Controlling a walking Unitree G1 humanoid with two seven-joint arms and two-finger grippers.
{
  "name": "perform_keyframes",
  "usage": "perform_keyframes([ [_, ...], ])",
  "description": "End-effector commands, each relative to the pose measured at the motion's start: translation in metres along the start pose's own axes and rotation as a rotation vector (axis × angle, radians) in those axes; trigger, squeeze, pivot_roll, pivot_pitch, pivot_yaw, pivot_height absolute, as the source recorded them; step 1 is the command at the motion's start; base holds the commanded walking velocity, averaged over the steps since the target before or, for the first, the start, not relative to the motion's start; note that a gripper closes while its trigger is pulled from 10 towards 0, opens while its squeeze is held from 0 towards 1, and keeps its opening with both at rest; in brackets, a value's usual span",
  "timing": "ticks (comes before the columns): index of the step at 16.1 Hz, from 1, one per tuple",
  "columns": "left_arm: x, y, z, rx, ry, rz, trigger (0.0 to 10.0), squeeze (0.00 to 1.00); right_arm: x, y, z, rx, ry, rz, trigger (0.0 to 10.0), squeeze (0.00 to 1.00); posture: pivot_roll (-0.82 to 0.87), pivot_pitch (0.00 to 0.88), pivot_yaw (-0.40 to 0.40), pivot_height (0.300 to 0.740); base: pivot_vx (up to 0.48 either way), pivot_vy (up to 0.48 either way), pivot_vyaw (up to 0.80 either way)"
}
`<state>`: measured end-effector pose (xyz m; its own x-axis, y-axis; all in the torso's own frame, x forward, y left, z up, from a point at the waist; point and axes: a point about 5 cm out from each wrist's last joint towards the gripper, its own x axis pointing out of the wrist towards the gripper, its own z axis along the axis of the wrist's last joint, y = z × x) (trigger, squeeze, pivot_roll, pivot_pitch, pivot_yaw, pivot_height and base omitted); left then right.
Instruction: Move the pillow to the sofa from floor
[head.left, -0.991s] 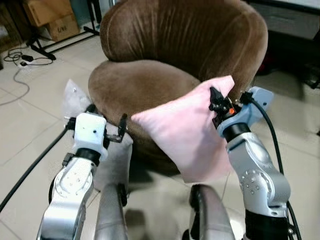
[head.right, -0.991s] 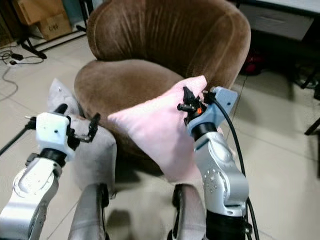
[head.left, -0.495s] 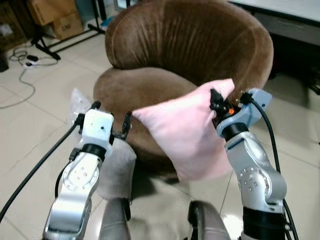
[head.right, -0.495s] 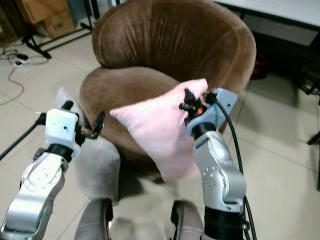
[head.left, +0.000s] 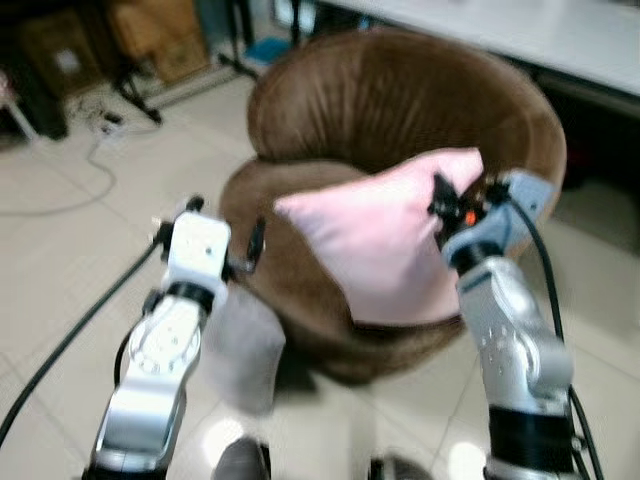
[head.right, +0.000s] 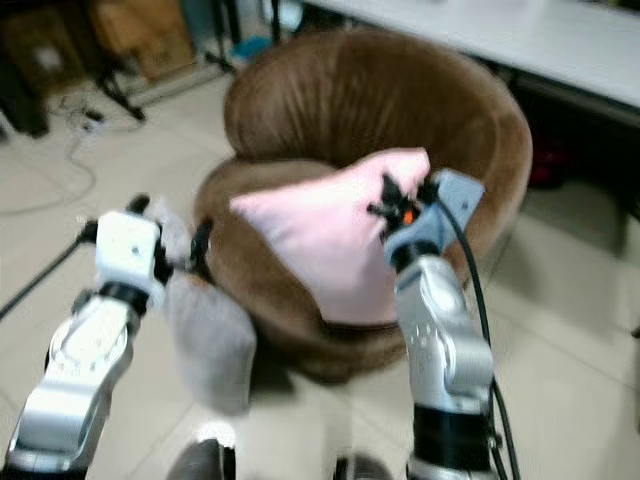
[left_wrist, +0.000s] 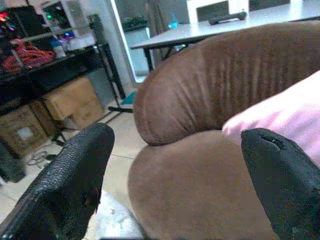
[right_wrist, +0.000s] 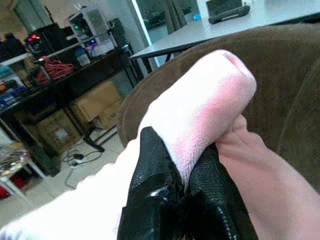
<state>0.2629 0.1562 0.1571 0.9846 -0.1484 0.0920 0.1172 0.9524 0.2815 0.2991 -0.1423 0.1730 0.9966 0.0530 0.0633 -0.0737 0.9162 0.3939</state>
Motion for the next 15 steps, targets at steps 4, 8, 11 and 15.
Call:
perform_keyframes([
  [4, 0.002, 0.001, 0.000, 0.028, -0.009, -0.009, 10.0, 0.00, 0.001, -0.007, 0.005, 0.056, -0.060, -0.051, 10.0, 0.00, 0.10, 0.000, -0.054, 0.740, 0.000, 0.000, 0.00],
  [8, 0.001, 0.005, -0.001, 0.031, -0.007, -0.003, 10.0, 0.00, 0.001, -0.003, 0.001, 0.079, -0.120, -0.046, 10.0, 0.00, 0.10, 0.000, -0.047, 0.740, 0.000, 0.000, 0.00],
  [11, 0.003, 0.002, -0.001, 0.027, -0.009, -0.009, 10.0, 0.00, 0.001, -0.008, -0.001, 0.016, -0.112, -0.090, 10.0, 0.00, 0.09, 0.000, -0.043, 0.740, 0.000, 0.000, 0.00],
  [15, 0.000, 0.008, -0.002, -0.019, -0.006, 0.026, 10.0, 0.00, -0.001, -0.007, -0.008, -0.005, -0.073, -0.046, 10.0, 0.00, 0.09, 0.000, -0.044, 0.740, 0.000, 0.000, 0.00],
])
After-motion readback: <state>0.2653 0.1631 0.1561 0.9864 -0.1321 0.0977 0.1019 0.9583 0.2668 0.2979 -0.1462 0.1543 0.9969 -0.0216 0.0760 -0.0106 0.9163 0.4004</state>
